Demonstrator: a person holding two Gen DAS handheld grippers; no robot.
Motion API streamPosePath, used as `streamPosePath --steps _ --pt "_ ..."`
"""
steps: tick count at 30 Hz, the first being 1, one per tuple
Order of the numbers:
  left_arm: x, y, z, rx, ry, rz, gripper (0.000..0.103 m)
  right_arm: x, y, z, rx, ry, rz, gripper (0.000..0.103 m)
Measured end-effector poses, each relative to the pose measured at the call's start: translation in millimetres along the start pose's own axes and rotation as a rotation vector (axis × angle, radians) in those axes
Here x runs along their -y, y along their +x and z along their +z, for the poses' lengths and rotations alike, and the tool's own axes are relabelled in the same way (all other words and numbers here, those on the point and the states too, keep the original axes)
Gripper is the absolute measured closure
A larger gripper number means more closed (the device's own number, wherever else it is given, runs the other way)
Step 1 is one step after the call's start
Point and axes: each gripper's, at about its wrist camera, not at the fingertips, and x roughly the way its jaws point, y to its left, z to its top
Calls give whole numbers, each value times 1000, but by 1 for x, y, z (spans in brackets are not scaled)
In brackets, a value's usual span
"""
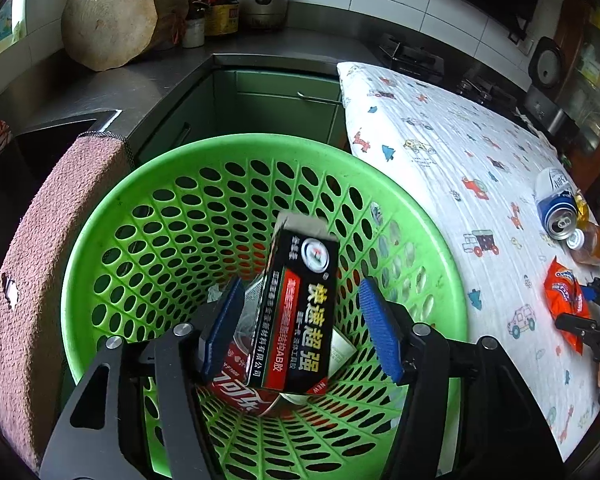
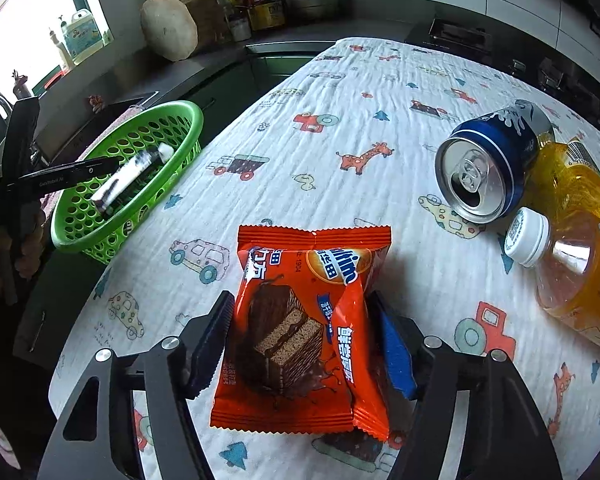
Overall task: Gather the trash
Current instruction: 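Release the glue box with the left gripper while the right carries the wafer packet to the basket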
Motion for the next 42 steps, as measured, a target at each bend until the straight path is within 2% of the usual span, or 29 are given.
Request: streamPosePath --steps 3,12,22,24,25,26,28,35,42 --pt "-3 -3 -1 6 -4 9 25 -3 -2 2 8 1 11 44" --pt "-28 -26 -10 57 -54 36 19 -43 -12 35 79 -42 97 51" --pt "-70 -62 -25 120 -144 67 12 -130 10 97 140 -124 228 50" --pt "-76 -67 -29 126 -156 69 11 -143 17 107 145 -123 263 49" --pt "-79 -69 -31 128 -161 73 11 -150 20 111 145 -127 275 44" --pt "-82 -70 -32 130 -167 75 11 -156 24 114 144 -132 283 33" --pt "-85 -72 -35 133 -177 74 10 -165 28 119 154 -135 284 22" --pt "-85 -71 -37 130 -183 62 10 -174 23 118 167 -148 301 19" --pt "-66 -69 -27 138 -150 45 10 -143 1 98 197 -127 273 18"
